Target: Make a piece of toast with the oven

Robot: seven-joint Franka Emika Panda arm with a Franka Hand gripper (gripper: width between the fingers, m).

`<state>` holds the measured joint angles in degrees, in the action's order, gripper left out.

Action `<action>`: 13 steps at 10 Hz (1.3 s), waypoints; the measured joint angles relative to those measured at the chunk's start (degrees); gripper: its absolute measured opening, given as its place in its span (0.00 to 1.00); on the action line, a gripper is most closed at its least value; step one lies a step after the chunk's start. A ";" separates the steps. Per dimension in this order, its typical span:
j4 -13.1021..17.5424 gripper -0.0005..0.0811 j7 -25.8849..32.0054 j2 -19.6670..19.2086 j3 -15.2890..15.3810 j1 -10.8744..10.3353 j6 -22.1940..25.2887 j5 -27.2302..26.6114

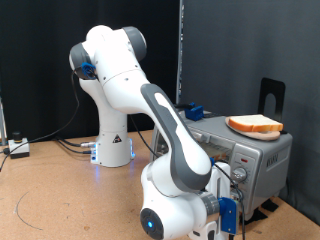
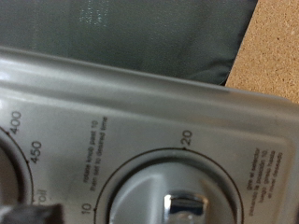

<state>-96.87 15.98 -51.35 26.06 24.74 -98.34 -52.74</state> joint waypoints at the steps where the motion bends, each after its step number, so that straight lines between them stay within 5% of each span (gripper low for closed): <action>1: -0.04 0.68 0.00 -0.02 -0.01 -0.03 -0.04 0.00; 3: -0.29 0.29 0.00 -0.05 -0.03 -0.11 -0.10 0.00; 4: -0.37 0.29 -0.07 -0.04 -0.03 -0.14 -0.01 -0.05; 5: -0.38 0.13 -0.44 -0.01 -0.04 -0.13 0.03 -0.07; 8: -0.90 0.12 1.96 0.26 0.11 0.04 -0.46 -0.46; 13: -9.08 0.12 32.64 2.77 3.27 4.60 -6.57 -9.24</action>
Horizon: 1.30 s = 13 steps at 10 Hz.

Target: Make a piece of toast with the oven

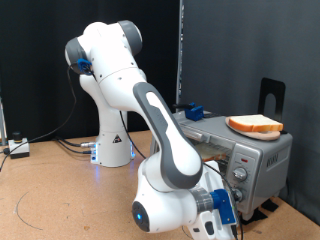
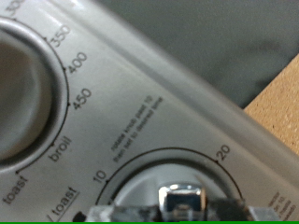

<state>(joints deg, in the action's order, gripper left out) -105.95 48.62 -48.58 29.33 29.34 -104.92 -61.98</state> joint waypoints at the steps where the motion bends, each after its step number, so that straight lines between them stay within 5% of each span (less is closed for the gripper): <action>1: -0.29 0.12 0.44 0.03 0.07 0.17 -0.16 -0.49; 7: -0.45 0.16 -0.95 0.23 -0.13 0.18 -0.30 -0.10; 8: -0.61 0.32 -1.28 0.51 -0.42 0.19 -0.27 0.19; 9: -0.73 0.32 -1.88 0.74 -0.73 0.21 -0.27 0.36; 10: -0.75 0.55 -2.33 0.89 -0.99 0.28 -0.26 0.58; 11: -0.74 0.55 -2.38 1.14 -1.20 0.57 -0.28 0.69; 13: -0.74 0.92 -3.48 3.19 -2.44 1.20 -0.74 1.73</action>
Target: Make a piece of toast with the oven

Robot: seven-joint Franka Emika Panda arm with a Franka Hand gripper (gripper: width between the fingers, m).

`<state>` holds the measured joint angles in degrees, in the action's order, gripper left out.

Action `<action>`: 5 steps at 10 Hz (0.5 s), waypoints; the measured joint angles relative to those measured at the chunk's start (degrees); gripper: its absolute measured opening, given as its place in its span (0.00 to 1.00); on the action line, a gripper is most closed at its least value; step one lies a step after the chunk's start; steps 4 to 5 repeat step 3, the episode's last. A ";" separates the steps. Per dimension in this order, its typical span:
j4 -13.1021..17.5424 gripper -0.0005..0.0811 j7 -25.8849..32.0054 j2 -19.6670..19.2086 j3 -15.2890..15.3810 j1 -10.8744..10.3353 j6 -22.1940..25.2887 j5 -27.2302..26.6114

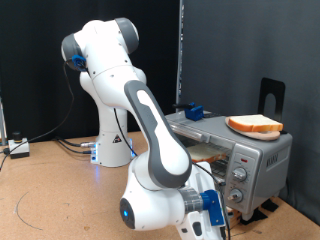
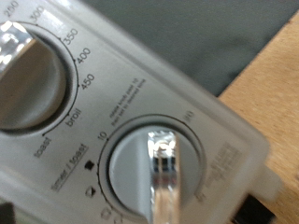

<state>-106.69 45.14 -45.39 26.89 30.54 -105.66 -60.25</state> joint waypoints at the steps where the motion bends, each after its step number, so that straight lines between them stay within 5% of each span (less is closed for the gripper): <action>1: 0.02 0.92 -2.17 1.38 -0.93 0.08 -0.40 0.84; 5: 0.21 0.97 -7.07 3.75 -2.94 0.39 0.11 3.31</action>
